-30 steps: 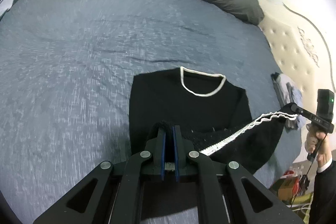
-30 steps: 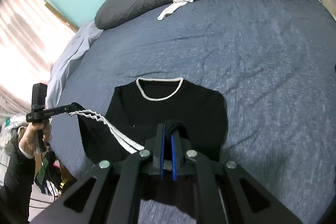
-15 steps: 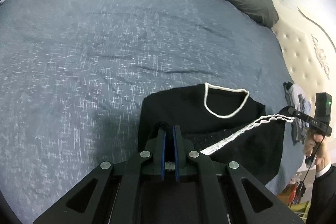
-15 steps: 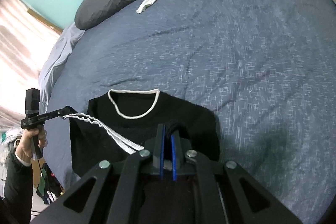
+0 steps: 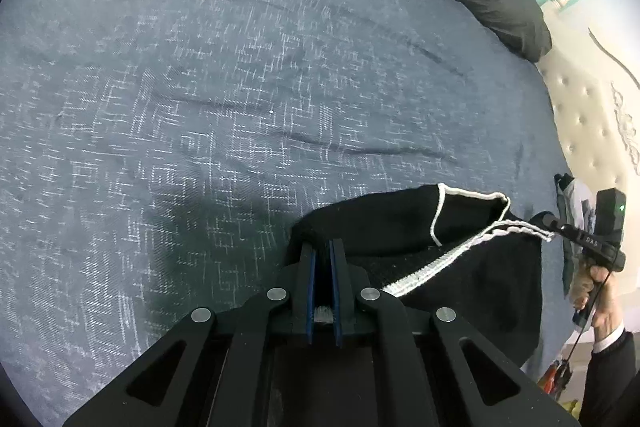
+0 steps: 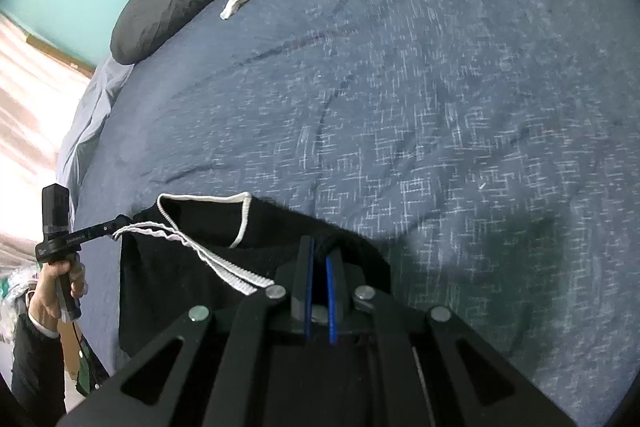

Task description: Fold clothes

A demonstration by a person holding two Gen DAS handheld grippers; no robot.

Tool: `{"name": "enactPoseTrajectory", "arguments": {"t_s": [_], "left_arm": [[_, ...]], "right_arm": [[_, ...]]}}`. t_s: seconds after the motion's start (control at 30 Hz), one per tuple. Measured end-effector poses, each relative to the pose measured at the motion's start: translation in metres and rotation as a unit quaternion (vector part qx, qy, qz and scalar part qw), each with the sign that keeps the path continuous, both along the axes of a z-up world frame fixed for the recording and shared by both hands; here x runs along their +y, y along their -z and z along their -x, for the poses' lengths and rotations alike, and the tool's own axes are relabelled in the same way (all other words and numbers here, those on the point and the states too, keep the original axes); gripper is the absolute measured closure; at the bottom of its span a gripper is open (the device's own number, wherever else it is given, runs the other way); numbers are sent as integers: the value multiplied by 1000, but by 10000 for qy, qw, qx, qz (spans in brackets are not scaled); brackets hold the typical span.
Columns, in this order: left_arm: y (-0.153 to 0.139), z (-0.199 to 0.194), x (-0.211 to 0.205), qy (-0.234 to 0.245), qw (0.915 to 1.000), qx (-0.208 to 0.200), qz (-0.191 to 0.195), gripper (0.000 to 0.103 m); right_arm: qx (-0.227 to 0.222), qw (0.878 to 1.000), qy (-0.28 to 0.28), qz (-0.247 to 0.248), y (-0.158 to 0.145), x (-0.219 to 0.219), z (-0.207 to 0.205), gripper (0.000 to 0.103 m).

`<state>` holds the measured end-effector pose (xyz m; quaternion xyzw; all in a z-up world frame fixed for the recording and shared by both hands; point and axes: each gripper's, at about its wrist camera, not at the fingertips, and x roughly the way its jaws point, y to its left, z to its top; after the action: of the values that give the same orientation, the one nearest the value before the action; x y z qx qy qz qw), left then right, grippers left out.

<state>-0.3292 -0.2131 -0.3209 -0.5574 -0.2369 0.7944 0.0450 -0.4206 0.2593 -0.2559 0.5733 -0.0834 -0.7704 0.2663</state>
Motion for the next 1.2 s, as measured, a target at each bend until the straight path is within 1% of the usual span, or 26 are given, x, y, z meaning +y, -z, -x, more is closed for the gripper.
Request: {"name": "enactPoseTrajectory", "arguments": {"t_s": [0.1,0.2,0.4,0.43,0.47,0.53,0.57,0.6,0.67,0.7,0.77,0.8,0.9,1.0,1.1,1.2], "left_arm": [[4,0,-1,-55,9999,6,-106,93],[3,-1,-4,-117,9996,7,-245,92],[-9,-9,-13,-285,9980,107,-561,84],[-11,-11,-15,-330,9975,139,-610,77],[-14,-12,-16,-375,9970,171,-659,60],[-18,-16,-19,-490,9954,241,-785,41],[-19,-18,-21,-569,9943,274,-862,40],[-21,-19,-21,-583,9943,289,-845,40],[-23,-20,-16,-498,9961,306,-655,40],[-25,-20,-13,-451,9970,313,-550,40],[-28,-21,-7,-367,9982,331,-334,40],[-30,-22,-5,-342,9986,342,-223,40],[-30,-20,-1,-260,9989,355,137,40],[-24,-17,3,-192,9988,345,295,40],[-18,-10,8,-124,9981,346,491,40],[-13,-5,9,-127,9975,389,580,40]], "right_arm": [[-62,9999,114,13,9,1,3,98],[-51,9996,227,140,9,6,2,97],[-20,9984,399,390,4,14,-1,96],[-14,9982,415,425,2,15,-1,95],[-8,9981,420,460,0,15,-2,94],[15,9978,412,512,-5,16,-4,94],[26,9977,407,539,-7,16,-6,92],[32,9976,409,566,-9,17,-7,91],[-31,9968,499,627,-9,20,-8,82],[-53,9964,548,651,-9,21,-9,80],[59,9955,692,643,-13,26,-10,65],[81,9945,766,708,-14,30,-10,62],[201,9938,834,708,-21,35,-10,61],[304,9953,724,561,-23,34,-11,61],[370,9971,564,354,-17,27,-12,60],[418,9984,358,153,-6,17,-12,60]]}}
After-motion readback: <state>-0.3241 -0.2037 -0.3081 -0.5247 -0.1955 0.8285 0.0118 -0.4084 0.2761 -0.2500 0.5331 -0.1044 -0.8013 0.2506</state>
